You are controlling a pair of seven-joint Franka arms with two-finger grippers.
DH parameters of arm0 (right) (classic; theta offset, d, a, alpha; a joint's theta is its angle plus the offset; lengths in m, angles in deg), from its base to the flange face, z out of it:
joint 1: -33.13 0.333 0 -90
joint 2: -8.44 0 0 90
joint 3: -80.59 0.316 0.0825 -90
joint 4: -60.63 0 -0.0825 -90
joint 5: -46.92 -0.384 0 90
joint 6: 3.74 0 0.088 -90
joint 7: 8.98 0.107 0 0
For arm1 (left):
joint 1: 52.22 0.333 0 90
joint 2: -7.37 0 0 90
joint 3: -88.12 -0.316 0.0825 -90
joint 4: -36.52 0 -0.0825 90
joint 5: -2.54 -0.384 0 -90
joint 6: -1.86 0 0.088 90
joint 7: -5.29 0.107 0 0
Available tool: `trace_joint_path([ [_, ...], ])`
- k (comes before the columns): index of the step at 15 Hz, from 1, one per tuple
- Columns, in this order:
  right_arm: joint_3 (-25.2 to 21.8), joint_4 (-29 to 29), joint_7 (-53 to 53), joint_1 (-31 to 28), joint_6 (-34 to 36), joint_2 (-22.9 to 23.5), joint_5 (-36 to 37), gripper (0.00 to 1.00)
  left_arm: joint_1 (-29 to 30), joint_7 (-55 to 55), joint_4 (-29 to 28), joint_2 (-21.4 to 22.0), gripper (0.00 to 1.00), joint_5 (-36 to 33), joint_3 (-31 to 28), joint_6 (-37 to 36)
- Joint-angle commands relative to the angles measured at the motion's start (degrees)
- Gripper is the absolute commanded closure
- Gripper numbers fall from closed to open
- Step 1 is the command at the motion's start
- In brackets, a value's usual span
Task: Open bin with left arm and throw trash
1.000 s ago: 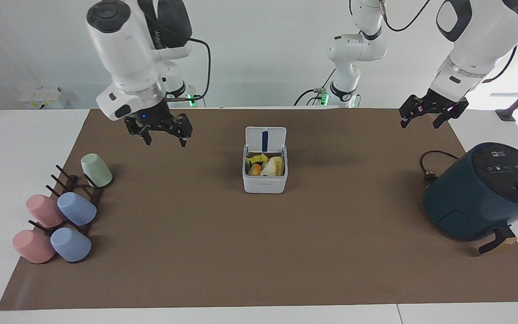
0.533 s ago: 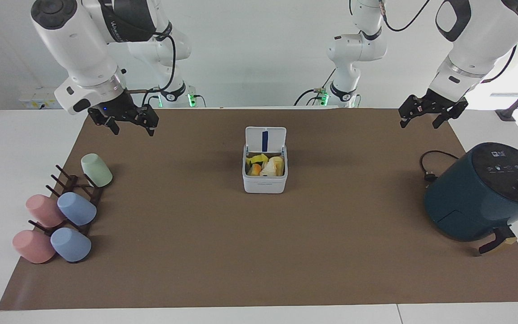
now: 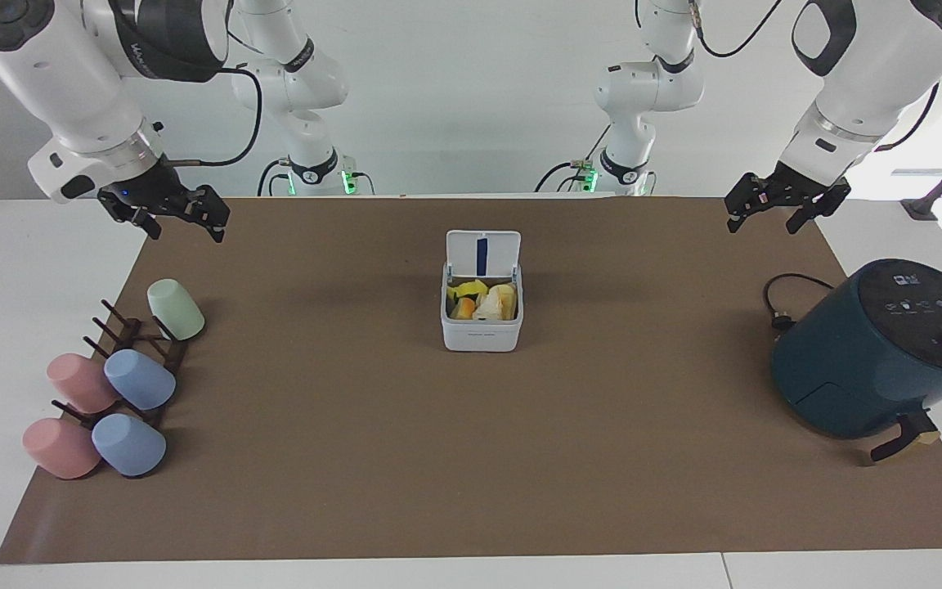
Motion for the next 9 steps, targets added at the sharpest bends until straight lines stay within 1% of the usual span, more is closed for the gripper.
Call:
trace_joint_path([
  [1,-1.21,3.13,-2.70,0.04,-2.50,-1.82,0.20,0.00,0.57,0.80,-2.18,1.59,0.00,-0.53,0.40,1.02],
  [9,-1.48,3.75,-2.53,-0.05,-4.00,-1.82,0.03,0.00,0.48,0.80,-2.18,1.59,0.00,-0.53,0.40,1.28],
])
